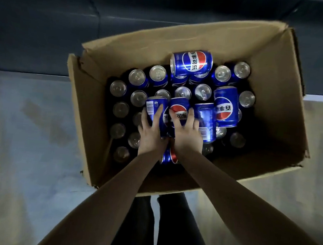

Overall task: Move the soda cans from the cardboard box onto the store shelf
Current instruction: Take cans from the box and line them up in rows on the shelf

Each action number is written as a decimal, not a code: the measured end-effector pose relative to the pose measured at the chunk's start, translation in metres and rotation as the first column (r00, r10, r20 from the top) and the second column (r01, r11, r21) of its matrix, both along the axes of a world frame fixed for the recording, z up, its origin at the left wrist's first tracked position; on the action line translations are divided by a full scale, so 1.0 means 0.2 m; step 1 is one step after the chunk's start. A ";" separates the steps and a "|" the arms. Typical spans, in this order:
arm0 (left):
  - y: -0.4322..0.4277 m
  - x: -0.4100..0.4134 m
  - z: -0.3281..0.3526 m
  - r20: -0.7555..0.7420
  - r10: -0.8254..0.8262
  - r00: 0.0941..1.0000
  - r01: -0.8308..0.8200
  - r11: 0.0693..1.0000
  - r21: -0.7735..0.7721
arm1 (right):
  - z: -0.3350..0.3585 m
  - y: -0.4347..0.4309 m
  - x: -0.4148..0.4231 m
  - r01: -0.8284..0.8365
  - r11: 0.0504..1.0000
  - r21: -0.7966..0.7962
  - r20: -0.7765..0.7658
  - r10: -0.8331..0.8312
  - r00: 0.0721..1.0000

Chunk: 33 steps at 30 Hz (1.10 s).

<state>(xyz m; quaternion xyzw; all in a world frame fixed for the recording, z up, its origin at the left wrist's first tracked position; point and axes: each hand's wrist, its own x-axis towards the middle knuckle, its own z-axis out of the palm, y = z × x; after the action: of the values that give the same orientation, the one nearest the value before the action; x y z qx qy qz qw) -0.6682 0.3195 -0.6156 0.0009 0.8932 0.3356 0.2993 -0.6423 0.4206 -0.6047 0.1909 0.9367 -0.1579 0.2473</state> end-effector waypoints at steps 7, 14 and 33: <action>0.02 -0.09 0.01 -0.012 0.138 0.990 -0.136 0.986 0.095 | -0.04 -0.01 -0.03 0.130 0.988 -0.082 -0.043 -0.133 0.990; -0.03 -0.09 0.07 0.066 0.223 0.973 -0.227 0.971 0.070 | 0.03 0.01 0.00 0.279 0.918 -0.281 -0.040 -0.302 0.953; 0.15 -0.11 0.06 0.281 0.448 0.849 -0.465 0.886 -0.007 | 0.01 -0.05 0.02 0.291 0.939 -0.184 0.066 -0.283 0.957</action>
<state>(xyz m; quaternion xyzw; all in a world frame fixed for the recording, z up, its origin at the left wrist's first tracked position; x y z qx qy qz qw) -0.6903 0.3495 -0.6045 -0.2485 0.8069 0.4209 0.3317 -0.6384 0.4107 -0.6035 0.3038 0.8742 -0.2781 0.2570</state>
